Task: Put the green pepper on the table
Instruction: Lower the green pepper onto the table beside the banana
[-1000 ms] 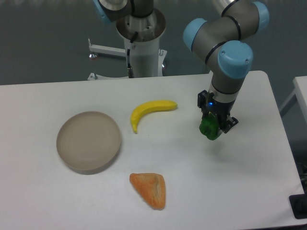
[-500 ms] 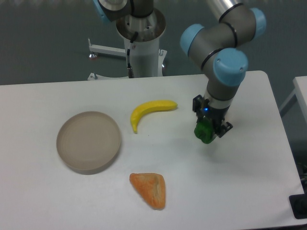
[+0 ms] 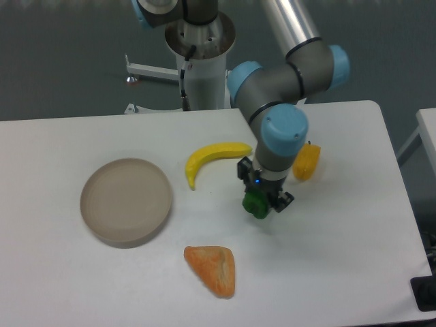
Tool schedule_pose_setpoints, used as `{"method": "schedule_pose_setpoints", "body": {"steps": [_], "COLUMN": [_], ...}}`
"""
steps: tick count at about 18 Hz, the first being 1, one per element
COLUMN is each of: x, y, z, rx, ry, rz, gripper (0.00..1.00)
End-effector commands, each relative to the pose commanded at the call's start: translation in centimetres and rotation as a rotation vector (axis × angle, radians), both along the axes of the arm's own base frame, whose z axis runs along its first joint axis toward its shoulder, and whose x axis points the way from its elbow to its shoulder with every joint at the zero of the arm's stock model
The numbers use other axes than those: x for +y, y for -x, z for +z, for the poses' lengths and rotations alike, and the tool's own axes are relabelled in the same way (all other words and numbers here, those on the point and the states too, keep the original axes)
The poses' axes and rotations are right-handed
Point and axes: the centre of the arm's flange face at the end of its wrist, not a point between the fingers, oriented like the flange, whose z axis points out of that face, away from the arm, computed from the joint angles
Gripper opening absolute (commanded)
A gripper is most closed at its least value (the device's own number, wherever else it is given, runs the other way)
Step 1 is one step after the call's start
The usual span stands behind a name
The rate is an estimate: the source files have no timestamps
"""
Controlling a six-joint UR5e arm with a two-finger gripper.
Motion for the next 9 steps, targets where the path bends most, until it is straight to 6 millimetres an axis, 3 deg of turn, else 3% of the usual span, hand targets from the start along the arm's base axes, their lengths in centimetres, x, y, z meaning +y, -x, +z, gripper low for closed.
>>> {"method": "schedule_pose_setpoints", "body": {"steps": [1, 2, 3, 4, 5, 9], "x": [0.1, 0.2, 0.0, -0.1, -0.4, -0.9], "y": [-0.2, -0.3, -0.4, -0.6, -0.9, -0.5], "z": [-0.3, -0.5, -0.8, -1.1, -1.6, 0.4], "rx": [-0.003, -0.007, -0.01, -0.014, -0.018, -0.002], "ry": [0.005, 0.007, 0.012, 0.017, 0.027, 0.0], "rz": [0.005, 0.0, 0.002, -0.003, -0.005, -0.004], "gripper": [0.35, 0.51, 0.59, 0.76, 1.0, 1.0]}}
